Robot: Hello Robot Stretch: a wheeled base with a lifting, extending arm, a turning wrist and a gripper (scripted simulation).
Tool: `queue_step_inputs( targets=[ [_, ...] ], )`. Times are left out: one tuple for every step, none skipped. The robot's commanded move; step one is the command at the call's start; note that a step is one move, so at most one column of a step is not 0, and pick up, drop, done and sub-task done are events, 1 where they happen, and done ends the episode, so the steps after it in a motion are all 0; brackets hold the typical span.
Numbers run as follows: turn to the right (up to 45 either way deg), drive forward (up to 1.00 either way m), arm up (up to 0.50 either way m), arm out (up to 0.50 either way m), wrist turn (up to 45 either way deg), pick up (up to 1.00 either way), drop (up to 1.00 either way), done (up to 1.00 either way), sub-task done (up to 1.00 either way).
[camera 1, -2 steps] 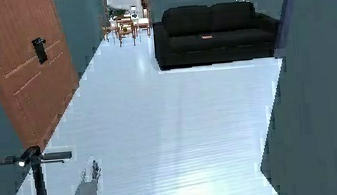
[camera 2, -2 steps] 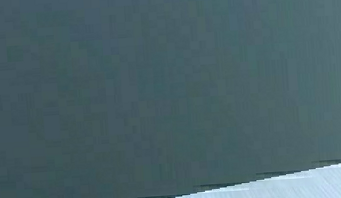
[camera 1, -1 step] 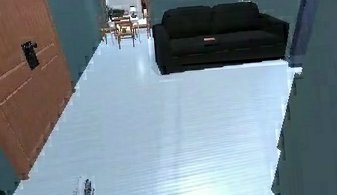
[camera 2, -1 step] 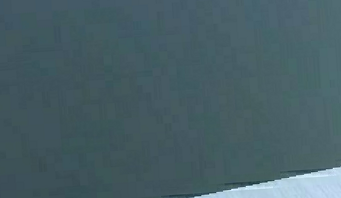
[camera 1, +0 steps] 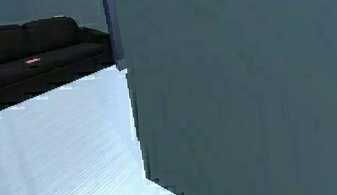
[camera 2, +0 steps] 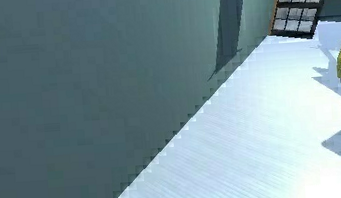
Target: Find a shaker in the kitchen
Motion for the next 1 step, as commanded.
queue_step_inputs(
  targets=[
    [9.0, 0.0, 0.0, 0.0, 0.0, 0.0, 0.0, 0.0, 0.0]
  ],
)
